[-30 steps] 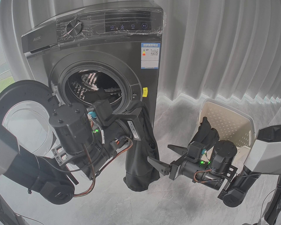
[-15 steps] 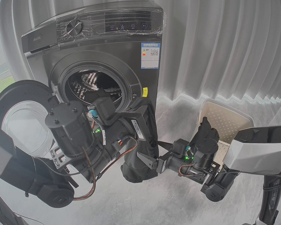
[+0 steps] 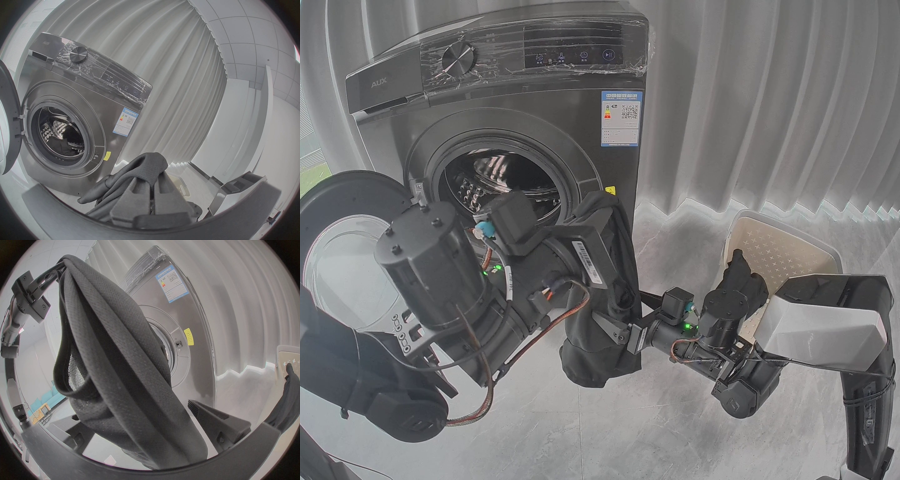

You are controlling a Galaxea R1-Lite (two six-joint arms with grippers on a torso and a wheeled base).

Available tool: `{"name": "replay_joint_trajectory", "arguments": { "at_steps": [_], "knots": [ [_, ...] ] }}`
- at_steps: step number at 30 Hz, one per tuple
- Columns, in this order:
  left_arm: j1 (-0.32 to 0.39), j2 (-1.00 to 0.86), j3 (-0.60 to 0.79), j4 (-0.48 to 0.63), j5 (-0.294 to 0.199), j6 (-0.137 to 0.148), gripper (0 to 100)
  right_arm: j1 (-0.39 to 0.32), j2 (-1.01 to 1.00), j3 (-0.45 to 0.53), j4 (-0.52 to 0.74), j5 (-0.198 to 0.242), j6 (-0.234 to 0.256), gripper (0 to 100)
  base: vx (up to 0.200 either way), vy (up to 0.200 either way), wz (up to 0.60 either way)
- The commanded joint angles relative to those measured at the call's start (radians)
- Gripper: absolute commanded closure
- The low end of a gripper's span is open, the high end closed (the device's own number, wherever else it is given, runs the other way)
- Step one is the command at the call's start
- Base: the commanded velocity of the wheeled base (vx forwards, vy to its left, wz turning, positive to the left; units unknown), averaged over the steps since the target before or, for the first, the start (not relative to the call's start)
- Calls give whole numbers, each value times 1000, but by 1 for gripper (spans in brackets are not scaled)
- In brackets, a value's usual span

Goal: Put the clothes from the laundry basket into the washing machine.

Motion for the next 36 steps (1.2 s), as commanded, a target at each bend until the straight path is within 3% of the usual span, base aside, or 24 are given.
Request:
{"name": "replay_joint_trajectory", "arguments": {
  "at_steps": [1, 13, 14, 21, 29, 36],
  "knots": [
    [3, -7, -8, -1, 1, -2, 100, 7, 14, -15, -1, 1, 1, 0, 0, 0, 0],
    [14, -4, -16, -3, 1, -2, 100, 44, 16, -6, -2, -1, 5, 0, 0, 0, 0],
    [17, -4, -17, -3, -1, -2, 100, 47, 16, -5, -2, -1, 5, 100, 0, 0, 0],
    [57, -1, -31, -3, -1, -2, 100, 73, -10, 41, -2, -1, 8, 100, 0, 0, 0],
    [155, 39, -74, -1, -4, -3, 100, 155, -214, 216, -2, 4, 10, 100, 0, 0, 0],
    [205, 113, -106, -7, -15, -8, 100, 204, -345, 299, -1, 5, 8, 100, 0, 0, 0]
  ]
}}
